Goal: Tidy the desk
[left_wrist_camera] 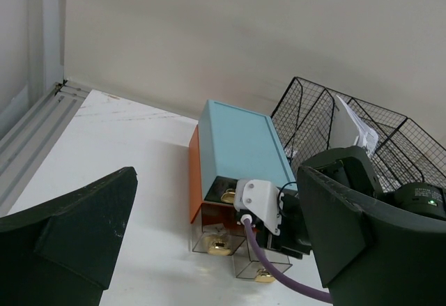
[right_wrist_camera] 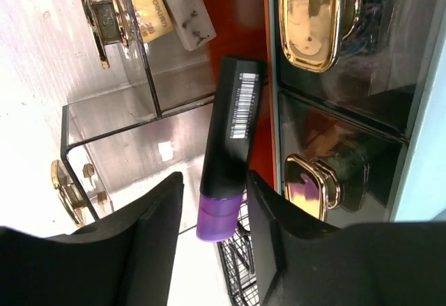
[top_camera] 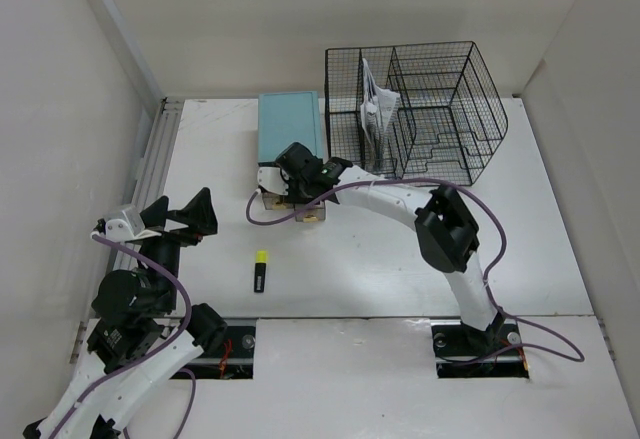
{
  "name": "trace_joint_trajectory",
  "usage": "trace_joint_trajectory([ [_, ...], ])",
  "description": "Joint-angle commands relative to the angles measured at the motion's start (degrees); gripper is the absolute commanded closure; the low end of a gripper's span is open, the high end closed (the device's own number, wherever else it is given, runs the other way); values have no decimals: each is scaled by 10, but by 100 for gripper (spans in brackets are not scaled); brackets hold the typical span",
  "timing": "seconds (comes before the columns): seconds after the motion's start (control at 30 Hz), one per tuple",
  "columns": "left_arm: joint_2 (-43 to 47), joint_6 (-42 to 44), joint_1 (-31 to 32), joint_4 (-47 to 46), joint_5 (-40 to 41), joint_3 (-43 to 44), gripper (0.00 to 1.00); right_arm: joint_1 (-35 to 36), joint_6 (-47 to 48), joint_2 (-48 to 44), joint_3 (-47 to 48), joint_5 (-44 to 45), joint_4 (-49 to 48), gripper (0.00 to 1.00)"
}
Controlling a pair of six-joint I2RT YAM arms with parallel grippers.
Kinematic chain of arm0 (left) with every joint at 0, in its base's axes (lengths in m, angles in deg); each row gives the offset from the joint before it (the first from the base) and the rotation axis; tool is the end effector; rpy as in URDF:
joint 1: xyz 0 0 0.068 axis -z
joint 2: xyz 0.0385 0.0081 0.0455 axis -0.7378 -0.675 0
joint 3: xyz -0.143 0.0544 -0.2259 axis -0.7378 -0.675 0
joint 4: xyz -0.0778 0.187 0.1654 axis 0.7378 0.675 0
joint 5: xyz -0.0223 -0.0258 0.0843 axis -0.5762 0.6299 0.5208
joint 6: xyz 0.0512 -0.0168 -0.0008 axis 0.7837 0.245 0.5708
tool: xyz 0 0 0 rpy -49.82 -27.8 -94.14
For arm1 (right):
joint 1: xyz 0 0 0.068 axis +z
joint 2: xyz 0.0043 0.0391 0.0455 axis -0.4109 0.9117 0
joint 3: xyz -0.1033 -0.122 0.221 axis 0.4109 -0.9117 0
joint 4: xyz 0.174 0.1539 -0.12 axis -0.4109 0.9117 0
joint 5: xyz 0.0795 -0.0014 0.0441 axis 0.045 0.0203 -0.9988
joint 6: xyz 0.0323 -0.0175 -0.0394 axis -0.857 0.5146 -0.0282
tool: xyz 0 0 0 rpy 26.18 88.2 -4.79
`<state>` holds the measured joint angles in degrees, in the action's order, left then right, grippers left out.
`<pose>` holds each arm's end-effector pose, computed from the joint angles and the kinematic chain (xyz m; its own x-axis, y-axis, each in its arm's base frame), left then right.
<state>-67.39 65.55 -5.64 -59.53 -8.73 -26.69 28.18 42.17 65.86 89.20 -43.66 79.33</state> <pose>0.0375 -0.0034 0.3725 0.2876 -0.4104 -0.8654 0.1297 0.9119 -0.3894 0.2978 0.3755 0.2262 0.1333 -0.9370 -0.3228 -0.8456 0.0623 -0.5301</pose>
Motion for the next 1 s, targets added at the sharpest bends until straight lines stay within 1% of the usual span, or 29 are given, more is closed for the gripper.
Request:
trace_joint_trajectory([
  [0.0,-8,0,0,-21,5,-3,0,-5,-10,-5,26,-10,-7,53],
  [0.07,-8,0,0,-21,10,-3,0,-5,-10,-5,26,-10,-7,57],
  [0.1,-8,0,0,-21,10,-3,0,-5,-15,-5,31,-10,-7,61],
  [0.33,-8,0,0,-21,10,-3,0,-10,-34,7,45,-10,-7,61],
  [0.47,-8,0,0,-21,10,-3,0,-23,-50,13,55,-10,-2,64],
  [0.53,-8,0,0,-21,10,-3,0,-30,-59,18,55,-25,4,67],
  [0.7,-8,0,0,-21,10,-3,0,-47,-78,18,55,-57,20,73],
  [0.97,-8,0,0,-21,16,-3,0,-47,-95,18,55,-131,62,77],
])
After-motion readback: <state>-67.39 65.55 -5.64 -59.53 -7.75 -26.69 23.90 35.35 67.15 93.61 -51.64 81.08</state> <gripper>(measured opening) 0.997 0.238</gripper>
